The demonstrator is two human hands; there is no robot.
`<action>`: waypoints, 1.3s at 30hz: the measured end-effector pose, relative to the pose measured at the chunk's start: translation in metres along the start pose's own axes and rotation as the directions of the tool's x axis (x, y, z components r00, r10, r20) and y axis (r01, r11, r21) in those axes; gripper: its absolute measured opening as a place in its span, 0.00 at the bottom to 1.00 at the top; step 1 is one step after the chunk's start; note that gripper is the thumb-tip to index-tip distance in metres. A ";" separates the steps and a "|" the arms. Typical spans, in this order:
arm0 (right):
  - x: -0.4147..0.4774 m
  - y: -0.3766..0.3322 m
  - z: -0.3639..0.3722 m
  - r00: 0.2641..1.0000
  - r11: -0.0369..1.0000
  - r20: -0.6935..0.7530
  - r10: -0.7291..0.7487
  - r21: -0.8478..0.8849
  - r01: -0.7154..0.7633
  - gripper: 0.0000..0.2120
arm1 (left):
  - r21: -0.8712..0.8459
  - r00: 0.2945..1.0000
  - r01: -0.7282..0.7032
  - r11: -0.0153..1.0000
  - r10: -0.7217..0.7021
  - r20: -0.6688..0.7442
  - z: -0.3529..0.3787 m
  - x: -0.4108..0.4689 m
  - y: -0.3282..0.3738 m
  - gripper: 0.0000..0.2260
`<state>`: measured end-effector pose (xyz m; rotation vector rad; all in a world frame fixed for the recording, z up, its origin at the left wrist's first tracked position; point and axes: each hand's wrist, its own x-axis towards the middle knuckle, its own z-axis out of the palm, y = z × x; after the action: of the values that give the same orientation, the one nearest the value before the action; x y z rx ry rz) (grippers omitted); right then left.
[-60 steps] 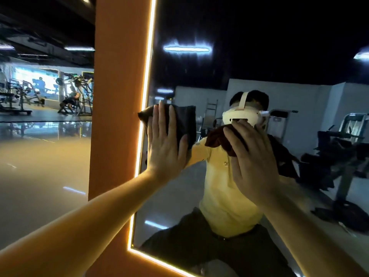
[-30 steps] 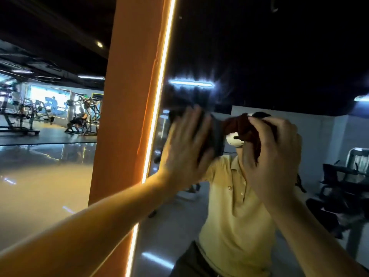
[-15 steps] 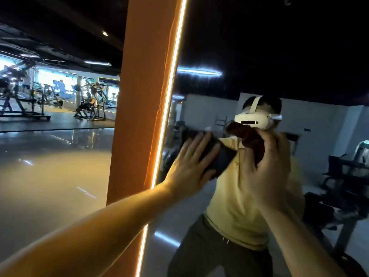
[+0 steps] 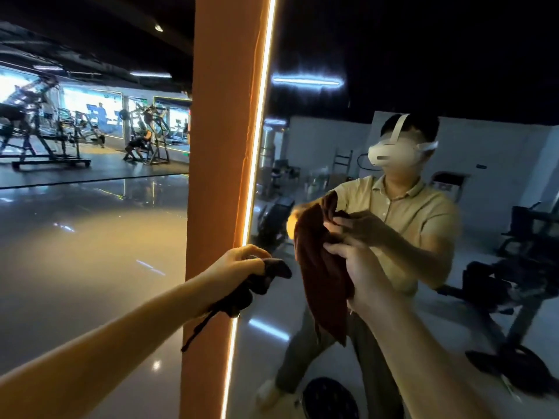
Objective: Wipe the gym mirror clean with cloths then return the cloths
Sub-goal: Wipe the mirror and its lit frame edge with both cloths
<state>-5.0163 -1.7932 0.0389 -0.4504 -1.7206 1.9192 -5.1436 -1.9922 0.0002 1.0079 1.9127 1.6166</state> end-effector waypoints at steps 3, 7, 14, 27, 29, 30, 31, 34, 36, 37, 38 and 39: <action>-0.014 0.012 0.003 0.997 0.999 0.074 0.022 -0.039 -0.019 0.09 | -0.052 0.995 -0.054 0.997 0.058 0.076 0.003 -0.013 0.012 0.20; -0.027 0.024 -0.001 0.989 0.998 0.149 -0.020 -0.063 0.030 0.07 | -0.126 0.991 0.090 0.988 -0.075 0.114 0.012 -0.010 0.012 0.20; -0.040 0.021 -0.013 0.958 0.959 0.238 -0.158 -0.194 0.207 0.11 | 0.038 0.956 0.130 0.991 -0.135 0.260 0.049 -0.002 0.014 0.14; -0.065 0.067 0.010 0.957 0.959 0.137 0.257 0.089 -0.270 0.20 | 0.142 0.859 -0.171 0.975 0.218 -0.463 0.089 0.007 -0.014 0.05; -0.066 0.073 0.017 0.965 0.928 0.150 0.215 0.277 -0.250 0.19 | 0.248 0.835 -0.213 0.945 0.308 -0.456 0.096 0.004 -0.018 0.06; -0.066 0.077 0.019 0.968 0.914 0.146 0.203 0.327 -0.241 0.17 | 0.284 0.823 -0.244 0.927 0.353 -0.446 0.098 0.002 -0.020 0.07; -0.065 0.079 0.020 0.972 0.909 0.137 0.190 0.349 -0.227 0.14 | 0.312 0.815 -0.265 0.912 0.385 -0.433 0.096 0.002 -0.021 0.08; -0.060 0.089 0.021 0.985 0.942 0.084 0.150 0.290 -0.169 0.06 | 0.384 0.827 -0.253 0.888 0.405 -0.390 0.090 0.003 -0.025 0.08; -0.058 0.092 0.020 0.991 0.967 0.036 0.129 0.215 -0.134 0.09 | 0.414 0.824 -0.247 0.876 0.414 -0.386 0.087 0.005 -0.029 0.06; -0.057 0.092 0.021 0.991 0.971 0.015 0.136 0.198 -0.137 0.09 | 0.426 0.821 -0.243 0.872 0.418 -0.388 0.084 0.006 -0.031 0.06; -0.054 0.093 0.021 0.989 0.971 -0.001 0.148 0.190 -0.145 0.08 | 0.427 0.819 -0.239 0.872 0.417 -0.394 0.081 0.008 -0.034 0.07; -0.052 0.094 0.020 0.985 0.969 -0.021 0.173 0.183 -0.166 0.08 | 0.421 0.821 -0.231 0.877 0.408 -0.399 0.077 0.009 -0.036 0.07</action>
<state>-5.0001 -1.8455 -0.0562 -0.5761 -1.5098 2.1507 -5.1019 -1.9371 -0.0511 1.2177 2.5543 1.8870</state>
